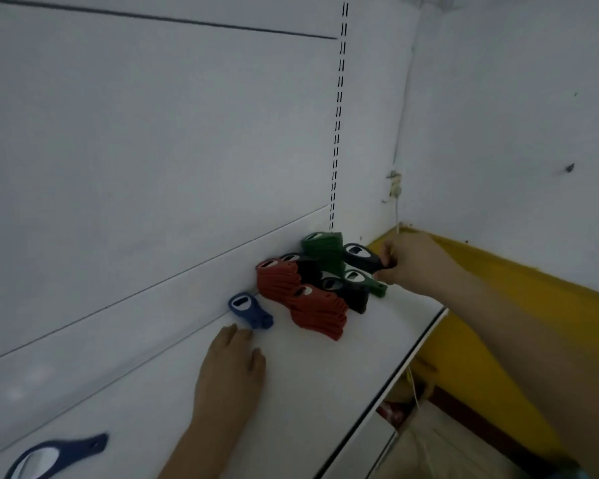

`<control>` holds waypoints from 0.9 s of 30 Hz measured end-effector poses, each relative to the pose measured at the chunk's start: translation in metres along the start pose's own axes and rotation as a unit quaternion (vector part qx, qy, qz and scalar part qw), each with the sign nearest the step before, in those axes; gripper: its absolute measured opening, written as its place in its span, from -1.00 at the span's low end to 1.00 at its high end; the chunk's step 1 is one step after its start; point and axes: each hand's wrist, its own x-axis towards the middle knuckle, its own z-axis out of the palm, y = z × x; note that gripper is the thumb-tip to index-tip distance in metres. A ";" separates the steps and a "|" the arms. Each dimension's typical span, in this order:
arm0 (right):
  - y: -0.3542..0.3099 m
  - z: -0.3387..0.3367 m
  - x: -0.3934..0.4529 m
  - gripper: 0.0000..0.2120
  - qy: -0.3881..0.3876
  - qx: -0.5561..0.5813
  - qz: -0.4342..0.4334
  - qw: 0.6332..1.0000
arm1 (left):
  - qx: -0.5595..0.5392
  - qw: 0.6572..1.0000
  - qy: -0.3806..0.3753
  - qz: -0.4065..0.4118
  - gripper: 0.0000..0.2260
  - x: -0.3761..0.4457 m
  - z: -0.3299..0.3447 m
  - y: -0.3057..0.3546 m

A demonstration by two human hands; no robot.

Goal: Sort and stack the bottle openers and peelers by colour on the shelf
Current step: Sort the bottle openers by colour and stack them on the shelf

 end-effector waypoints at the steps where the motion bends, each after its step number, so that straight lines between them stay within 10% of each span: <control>1: -0.001 0.002 0.008 -0.75 -0.011 -0.029 -0.008 0.999 | 0.024 1.000 0.010 0.005 -0.60 0.002 0.004 0.000; 27: -0.020 0.026 0.044 -0.65 -0.103 -0.199 -0.105 0.969 | 0.029 0.998 0.054 0.024 -0.58 0.002 0.012 -0.004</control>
